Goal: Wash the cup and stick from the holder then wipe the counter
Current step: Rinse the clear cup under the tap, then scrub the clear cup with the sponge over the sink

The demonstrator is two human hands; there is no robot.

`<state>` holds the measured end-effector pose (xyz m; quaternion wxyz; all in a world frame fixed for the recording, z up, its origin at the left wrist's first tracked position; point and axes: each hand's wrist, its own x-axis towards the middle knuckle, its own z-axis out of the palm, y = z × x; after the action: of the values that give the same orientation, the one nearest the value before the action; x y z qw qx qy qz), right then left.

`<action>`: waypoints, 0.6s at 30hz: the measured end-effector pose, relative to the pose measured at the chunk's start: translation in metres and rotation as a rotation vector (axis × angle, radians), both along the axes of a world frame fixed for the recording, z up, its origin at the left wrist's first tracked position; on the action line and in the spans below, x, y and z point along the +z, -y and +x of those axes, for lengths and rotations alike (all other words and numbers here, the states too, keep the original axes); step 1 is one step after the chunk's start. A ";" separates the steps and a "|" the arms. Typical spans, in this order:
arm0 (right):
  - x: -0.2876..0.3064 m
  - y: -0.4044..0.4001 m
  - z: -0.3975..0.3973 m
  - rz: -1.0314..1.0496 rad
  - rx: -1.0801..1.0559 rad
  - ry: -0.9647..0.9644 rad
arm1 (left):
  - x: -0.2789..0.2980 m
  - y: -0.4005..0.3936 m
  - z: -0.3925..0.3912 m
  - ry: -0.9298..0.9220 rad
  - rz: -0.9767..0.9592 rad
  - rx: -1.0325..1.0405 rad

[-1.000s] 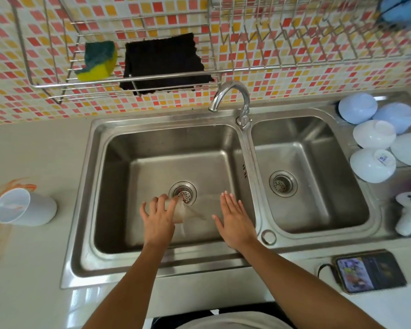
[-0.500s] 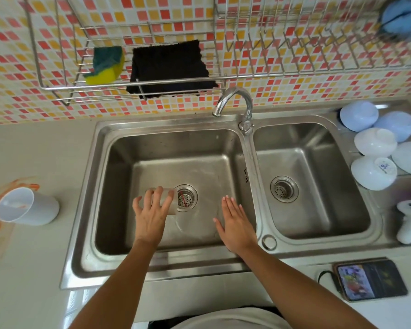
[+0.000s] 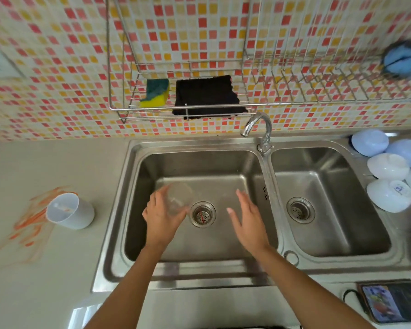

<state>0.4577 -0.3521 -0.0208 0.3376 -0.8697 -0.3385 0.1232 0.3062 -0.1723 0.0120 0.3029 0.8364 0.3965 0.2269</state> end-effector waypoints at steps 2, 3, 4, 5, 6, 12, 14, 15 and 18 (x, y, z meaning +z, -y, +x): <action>0.041 -0.030 0.000 0.171 -0.018 0.078 | 0.012 -0.008 -0.004 0.019 -0.016 -0.006; 0.063 -0.046 -0.001 0.254 -0.024 0.111 | 0.018 -0.012 -0.006 0.024 -0.017 -0.009; 0.085 -0.062 -0.001 0.334 -0.024 0.135 | 0.025 -0.017 -0.008 0.035 -0.004 -0.014; 0.107 -0.077 -0.002 0.415 -0.013 0.161 | 0.031 -0.022 -0.009 0.054 0.012 -0.017; 0.128 -0.092 -0.003 0.491 0.004 0.201 | 0.038 -0.027 -0.010 0.080 0.023 -0.019; 0.216 -0.173 -0.002 0.637 0.094 0.435 | 0.072 -0.056 -0.012 0.132 0.088 -0.036; 0.230 -0.199 0.007 0.476 0.111 0.339 | 0.076 -0.064 -0.012 0.134 0.090 -0.051; 0.236 -0.212 0.011 0.361 0.112 0.286 | 0.077 -0.067 -0.012 0.137 0.088 -0.053; 0.251 -0.240 0.018 0.075 0.058 0.203 | 0.076 -0.073 -0.013 0.134 0.088 -0.063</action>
<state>0.4761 -0.1122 0.2301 0.3302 -0.8543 -0.4002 0.0316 0.2937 -0.0995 0.0883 0.2989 0.8438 0.3386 0.2900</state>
